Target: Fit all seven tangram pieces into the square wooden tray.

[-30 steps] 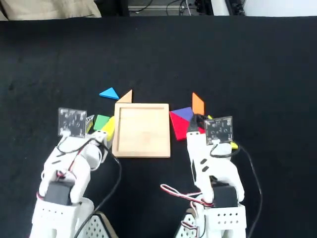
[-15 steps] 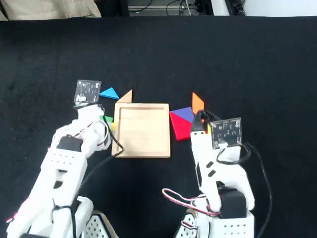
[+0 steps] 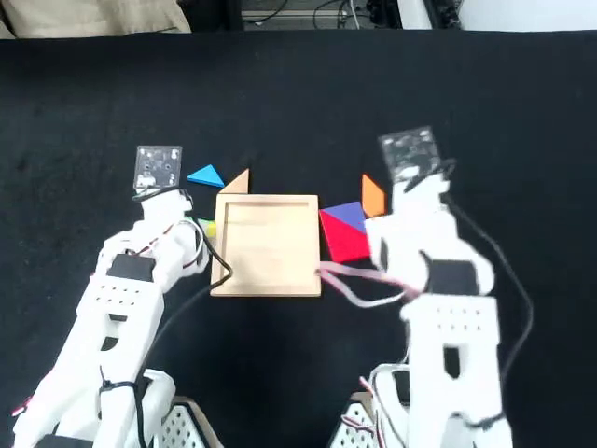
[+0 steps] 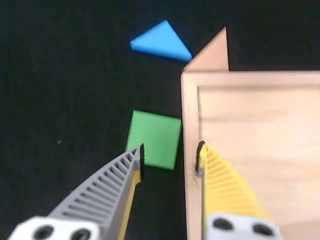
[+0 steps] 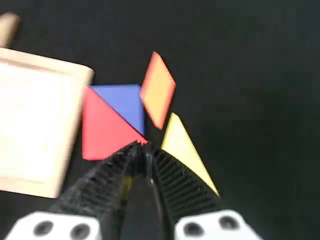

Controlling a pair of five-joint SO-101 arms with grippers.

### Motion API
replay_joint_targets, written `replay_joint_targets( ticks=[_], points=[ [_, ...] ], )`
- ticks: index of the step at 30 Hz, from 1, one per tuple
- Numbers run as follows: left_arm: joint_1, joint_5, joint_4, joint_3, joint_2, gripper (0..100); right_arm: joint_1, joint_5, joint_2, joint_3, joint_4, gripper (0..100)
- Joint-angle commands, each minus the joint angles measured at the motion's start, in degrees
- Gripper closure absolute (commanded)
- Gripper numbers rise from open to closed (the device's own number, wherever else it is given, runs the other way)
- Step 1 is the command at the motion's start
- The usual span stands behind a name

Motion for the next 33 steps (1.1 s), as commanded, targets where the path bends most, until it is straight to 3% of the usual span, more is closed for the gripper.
replay_joint_targets(
  ticks=[1, 5, 8, 10, 13, 17, 21, 28, 33],
  points=[
    [-3.03, 0.7, -4.48, -0.4, -0.18, 81, 6.07, 1.93, 5.58, -7.34, 4.04, 98.6],
    [-4.26, 0.97, -4.66, -0.75, -0.18, 81, 4.84, 5.27, 9.01, -10.07, 8.97, 94.3],
    [-4.26, 0.97, -4.66, -0.57, -0.18, 81, -0.44, 9.05, 9.54, -10.07, 11.25, 84.1],
    [-4.26, 1.05, -4.92, -0.48, -0.09, 81, -6.07, 16.0, 9.54, -8.75, 11.25, 78.8],
    [-4.26, 1.05, -8.44, 1.19, 0.35, 81, -15.12, 24.18, 9.63, -5.05, 8.79, 78.0],
    [-4.26, 0.7, -16.18, 6.37, -0.18, 81, -18.99, 25.14, 9.71, 0.13, -0.44, 78.3],
    [-4.35, 0.62, -19.87, 8.04, -0.18, 81, -12.22, 25.32, 10.86, 0.75, -1.76, 78.3],
    [-4.35, 0.53, -20.13, 7.78, -0.18, 81, 8.62, 22.59, 26.95, -9.8, 1.67, 78.2],
    [-4.35, 0.53, -20.22, 7.69, -0.18, 81, 10.37, 28.84, 41.63, -18.15, 9.58, 78.2]
  ],
)
